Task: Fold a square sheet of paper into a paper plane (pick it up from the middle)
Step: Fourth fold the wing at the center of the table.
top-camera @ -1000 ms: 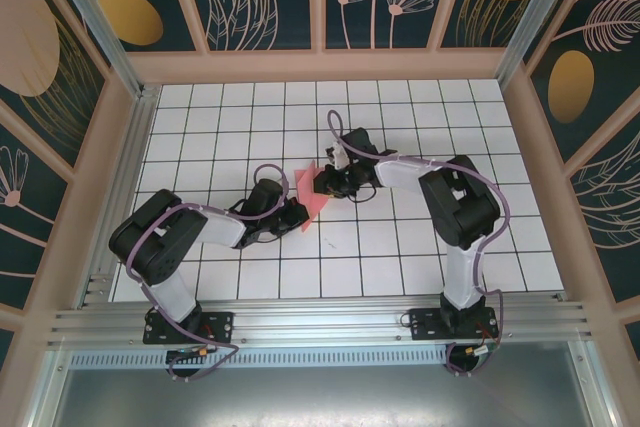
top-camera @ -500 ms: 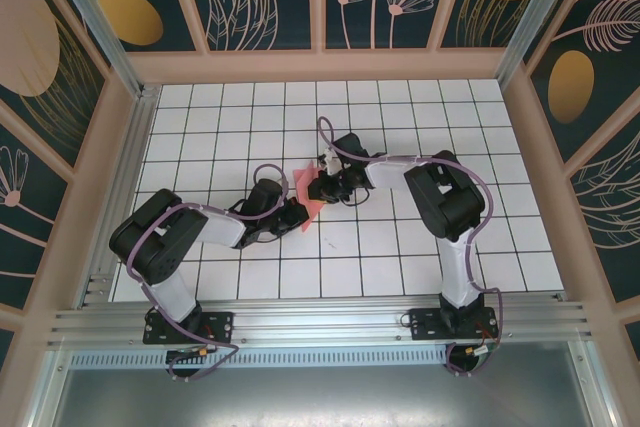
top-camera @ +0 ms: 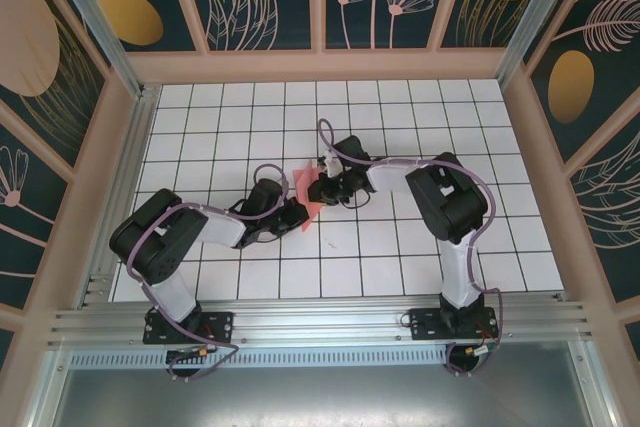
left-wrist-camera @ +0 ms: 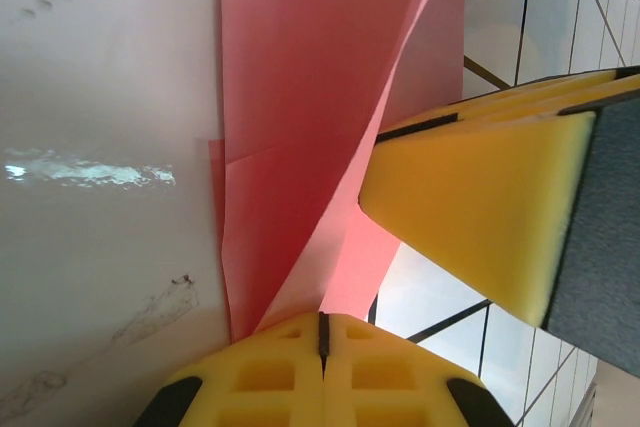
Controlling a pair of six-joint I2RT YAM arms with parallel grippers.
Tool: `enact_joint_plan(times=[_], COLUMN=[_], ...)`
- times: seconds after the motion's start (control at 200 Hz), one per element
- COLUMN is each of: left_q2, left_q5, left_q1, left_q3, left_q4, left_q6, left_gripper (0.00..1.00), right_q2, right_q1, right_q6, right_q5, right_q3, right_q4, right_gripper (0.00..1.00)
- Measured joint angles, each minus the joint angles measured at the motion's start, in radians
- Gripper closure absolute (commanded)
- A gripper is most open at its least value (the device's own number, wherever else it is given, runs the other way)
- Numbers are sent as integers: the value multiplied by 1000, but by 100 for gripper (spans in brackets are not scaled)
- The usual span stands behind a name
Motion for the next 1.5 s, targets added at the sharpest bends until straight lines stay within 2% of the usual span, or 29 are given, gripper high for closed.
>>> enact_joint_plan(times=[0.29, 0.796, 1.266, 1.501], left_q2=[1, 1, 1, 1], left_q5=[1, 1, -2, -2], left_q1=[0, 0, 0, 0], left_q3=[0, 0, -11, -13], left_q4=[2, 3, 26, 30], left_q6=[0, 0, -4, -5], left_gripper=[100, 100, 100, 100], right_q2=[0, 40, 108, 39], right_q1=[27, 30, -31, -44], right_q6=[-5, 21, 26, 3], right_q5=[13, 159, 222, 218], right_q3=[14, 90, 235, 207], right_q4=[-9, -58, -85, -83], right_gripper=[87, 88, 88, 87])
